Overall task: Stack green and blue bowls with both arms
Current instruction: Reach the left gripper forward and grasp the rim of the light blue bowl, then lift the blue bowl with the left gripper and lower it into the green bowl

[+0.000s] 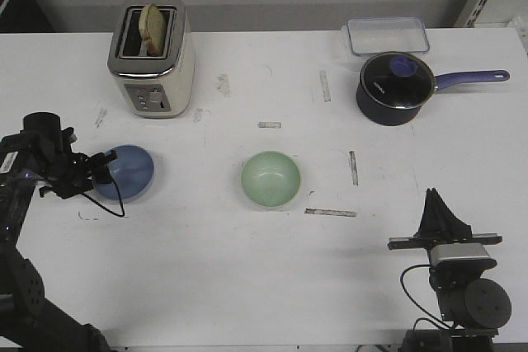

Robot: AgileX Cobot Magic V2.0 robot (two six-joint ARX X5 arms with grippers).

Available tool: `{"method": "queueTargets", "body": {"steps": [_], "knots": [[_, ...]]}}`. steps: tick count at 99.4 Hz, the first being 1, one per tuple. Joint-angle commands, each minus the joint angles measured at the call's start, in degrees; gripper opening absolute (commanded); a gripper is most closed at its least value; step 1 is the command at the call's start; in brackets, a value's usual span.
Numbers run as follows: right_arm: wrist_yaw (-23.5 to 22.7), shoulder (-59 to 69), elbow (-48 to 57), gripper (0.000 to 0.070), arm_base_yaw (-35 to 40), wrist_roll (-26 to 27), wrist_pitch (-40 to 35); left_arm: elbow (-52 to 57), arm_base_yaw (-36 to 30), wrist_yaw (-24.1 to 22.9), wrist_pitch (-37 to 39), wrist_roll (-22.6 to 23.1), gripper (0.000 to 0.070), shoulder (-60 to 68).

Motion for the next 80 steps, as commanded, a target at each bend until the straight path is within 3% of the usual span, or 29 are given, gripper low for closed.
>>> {"method": "queueTargets", "body": {"steps": [1, 8, 28, 41, 55, 80], "knots": [[-0.02, -0.11, 0.26, 0.0013, 0.13, -0.04, 0.61, 1.27, -0.02, -0.07, 0.17, 0.9, 0.0057, 0.98], [-0.02, -0.11, 0.26, 0.0013, 0.13, -0.04, 0.61, 1.27, 0.0, -0.07, 1.2, 0.7, 0.0, 0.87], [-0.02, -0.11, 0.26, 0.0013, 0.13, -0.04, 0.61, 2.03, -0.44, 0.81, 0.98, -2.4, 0.0001, -2.8], [-0.02, -0.11, 0.26, 0.0013, 0.13, -0.04, 0.61, 4.9, -2.19, 3.56, -2.97, -3.85, 0.0001, -4.35], [-0.02, -0.11, 0.26, 0.0013, 0.13, -0.04, 0.61, 9.7, -8.17, 4.28, -6.32, -4.5, 0.0001, -4.33], [-0.02, -0.11, 0.26, 0.0013, 0.13, -0.04, 0.61, 12.81, -23.69, 4.26, 0.17, -14.69, 0.0001, -3.32]]}}
